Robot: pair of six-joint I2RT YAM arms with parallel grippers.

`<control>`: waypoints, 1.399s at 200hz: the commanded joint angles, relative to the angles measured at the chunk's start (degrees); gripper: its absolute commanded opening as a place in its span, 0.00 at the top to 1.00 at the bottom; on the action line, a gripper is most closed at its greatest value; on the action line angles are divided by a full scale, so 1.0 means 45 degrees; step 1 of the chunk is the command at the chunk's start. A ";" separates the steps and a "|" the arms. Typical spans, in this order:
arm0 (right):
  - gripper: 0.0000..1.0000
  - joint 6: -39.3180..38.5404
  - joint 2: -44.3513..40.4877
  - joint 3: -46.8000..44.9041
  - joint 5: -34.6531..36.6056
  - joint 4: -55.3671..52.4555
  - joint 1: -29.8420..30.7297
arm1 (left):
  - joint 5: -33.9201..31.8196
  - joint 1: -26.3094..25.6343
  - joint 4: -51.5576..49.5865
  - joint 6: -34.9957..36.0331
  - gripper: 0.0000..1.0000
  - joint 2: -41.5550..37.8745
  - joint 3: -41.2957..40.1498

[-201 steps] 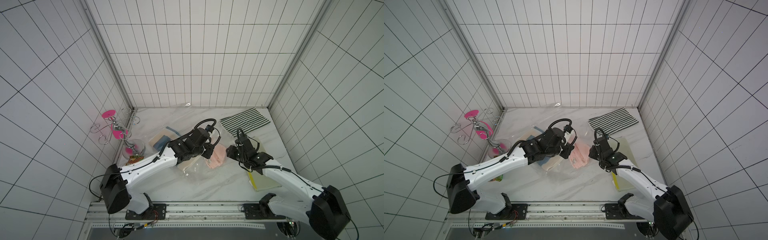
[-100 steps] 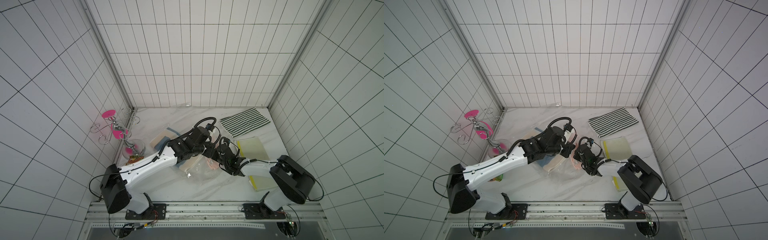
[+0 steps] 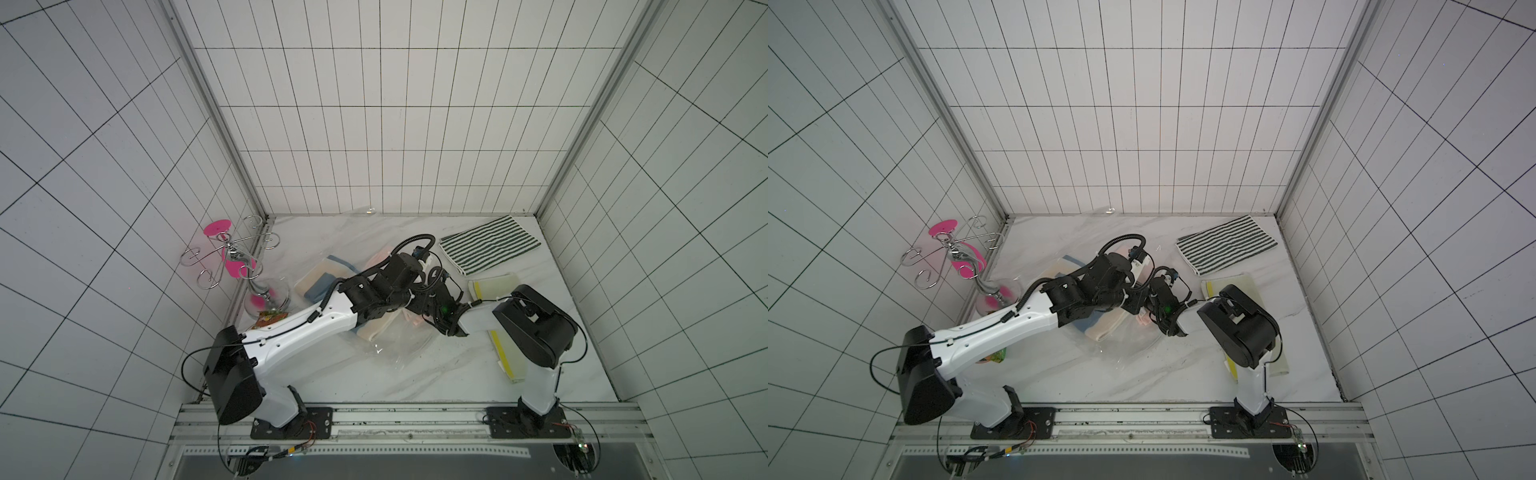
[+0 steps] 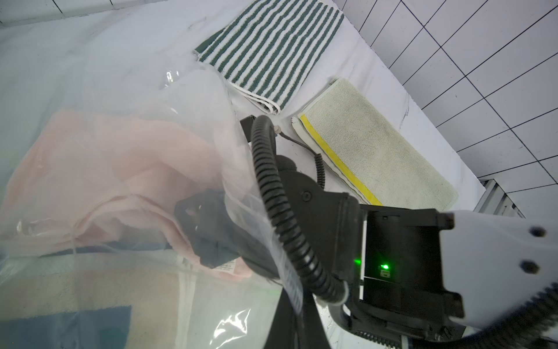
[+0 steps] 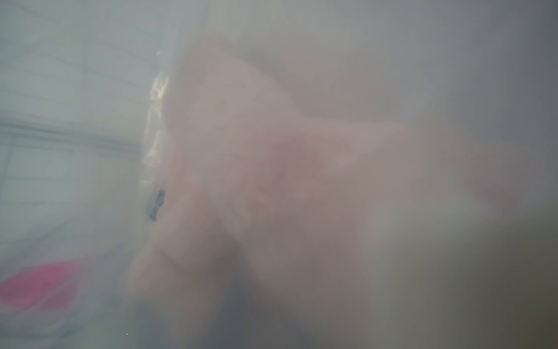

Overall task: Place the folded towel into the vacuum bag
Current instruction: Place the towel in the vacuum bag.

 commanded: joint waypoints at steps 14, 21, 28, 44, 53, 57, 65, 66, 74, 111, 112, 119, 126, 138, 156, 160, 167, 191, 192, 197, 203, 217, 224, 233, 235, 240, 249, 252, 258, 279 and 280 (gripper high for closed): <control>0.83 -0.0412 0.0953 0.2025 -0.2168 0.1199 -0.0333 | 0.0960 -0.0656 0.0165 -0.0066 1.00 0.0057 0.0218; 0.84 -0.0632 0.1028 0.2320 -0.2396 0.1054 -0.0370 | 0.0940 -0.0655 0.0160 -0.0052 1.00 0.0019 0.0139; 0.84 -0.0854 0.1141 0.2640 -0.2649 0.0903 -0.0418 | 0.0957 -0.0654 0.0164 -0.0037 1.00 0.0001 0.0080; 0.86 -0.1218 0.1261 0.3124 -0.3052 0.0849 -0.0593 | 0.0902 -0.0656 0.0136 -0.0025 1.00 -0.0005 0.0014; 0.88 -0.1464 0.1171 0.3227 -0.3186 0.0888 -0.0666 | 0.0895 -0.0651 0.0091 -0.0007 1.00 0.0014 0.0017; 0.88 -0.1577 0.1116 0.3265 -0.3236 0.0898 -0.0685 | 0.0914 -0.0656 0.0070 -0.0019 1.00 0.0014 0.0009; 0.88 -0.1895 0.1044 0.3440 -0.3445 0.0842 -0.0683 | 0.0914 -0.0654 0.0042 -0.0017 1.00 0.0014 0.0010; 0.88 -0.1934 0.1043 0.3472 -0.3470 0.0821 -0.0685 | 0.0912 -0.0655 0.0045 -0.0012 1.00 0.0014 -0.0009; 0.88 -0.2177 0.1041 0.3780 -0.3861 0.0625 -0.0669 | 0.0899 -0.0656 0.0067 0.0002 1.00 0.0014 -0.0031; 0.86 -0.2575 0.1480 0.5028 -0.3343 -0.2799 -0.0543 | 0.0896 -0.0638 -0.0037 0.0049 1.00 0.0190 0.0142; 0.85 -0.2537 0.1515 0.4989 -0.3331 -0.2786 -0.0567 | 0.0903 -0.0637 -0.0044 0.0050 1.00 0.0190 0.0144; 0.81 -0.2256 0.1695 0.4753 -0.3314 -0.2520 -0.0696 | 0.0904 -0.0638 -0.0119 0.0032 1.00 0.0190 0.0203; 0.77 -0.1886 0.1813 0.4514 -0.3283 -0.2561 -0.0861 | 0.0885 -0.0637 -0.0179 0.0026 1.00 0.0182 0.0242; 0.73 -0.1758 0.1763 0.4079 -0.3220 -0.2563 -0.1061 | 0.0859 -0.0637 -0.0188 0.0026 1.00 0.0137 0.0174; 0.70 -0.1966 0.0959 0.3392 -0.2222 -0.3812 -0.1199 | 0.0874 -0.0637 -0.0111 0.0004 1.00 0.0169 0.0074; 0.70 -0.2011 0.0711 0.3292 -0.1913 -0.4362 -0.1226 | 0.0897 -0.0637 -0.0094 0.0008 1.00 0.0188 0.0084; 0.70 -0.2101 0.0239 0.3055 -0.1273 -0.5222 -0.1236 | 0.0939 -0.0637 -0.0090 0.0014 1.00 0.0209 0.0134; 0.66 -0.2120 -0.1280 0.1632 0.0281 -0.6020 -0.1277 | 0.1351 -0.0655 -0.0089 0.0032 1.00 0.0195 0.0311; 0.65 -0.2095 -0.1331 0.1592 0.0307 -0.6028 -0.1305 | 0.1375 -0.0656 -0.0089 0.0032 1.00 0.0192 0.0317; 0.65 -0.1998 -0.1544 0.1355 0.0375 -0.6085 -0.1363 | 0.1496 -0.0671 -0.0085 0.0040 1.00 0.0179 0.0351; 0.63 -0.1936 -0.1747 0.1071 0.0420 -0.6094 -0.1419 | 0.1674 -0.0718 -0.0094 0.0061 1.00 0.0161 0.0374; 0.61 -0.1949 -0.2107 0.0677 0.0218 -0.6320 -0.1522 | 0.1842 -0.1003 -0.0194 0.0175 1.00 0.0040 0.0347; 0.60 -0.1998 -0.2349 0.0404 0.0052 -0.6279 -0.1520 | 0.1923 -0.1169 -0.0272 0.0222 1.00 -0.0041 0.0308; 0.58 -0.1937 -0.2695 -0.0020 -0.0245 -0.6026 -0.1462 | 0.2082 -0.1347 -0.0341 0.0227 1.00 -0.0163 0.0188; 0.57 -0.1934 -0.2784 -0.0140 -0.0324 -0.5906 -0.1438 | 0.2111 -0.1361 -0.0352 0.0227 1.00 -0.0196 0.0157; 0.56 -0.1988 -0.2984 -0.0441 -0.0548 -0.5403 -0.1368 | 0.2157 -0.1416 -0.0334 0.0194 1.00 -0.0285 0.0034; 0.51 -0.2059 -0.3418 -0.0901 -0.0984 -0.4851 -0.1244 | 0.2061 -0.1437 -0.0324 0.0039 1.00 -0.0470 -0.0203; 0.50 -0.2120 -0.3603 -0.1011 -0.1070 -0.4781 -0.1167 | 0.1931 -0.1438 -0.0312 -0.0004 1.00 -0.0557 -0.0290; 0.48 -0.2348 -0.4054 -0.1202 -0.1112 -0.4723 -0.0993 | 0.1661 -0.1413 -0.0295 -0.0064 1.00 -0.0707 -0.0470; 0.46 -0.3182 -0.5854 -0.1358 -0.0694 -0.5985 -0.0165 | 0.1061 -0.1360 -0.0156 -0.0105 1.00 -0.1238 -0.0834; 0.46 -0.3232 -0.5922 -0.1359 -0.0659 -0.6010 -0.0133 | 0.1064 -0.1350 -0.0133 -0.0105 1.00 -0.1266 -0.0851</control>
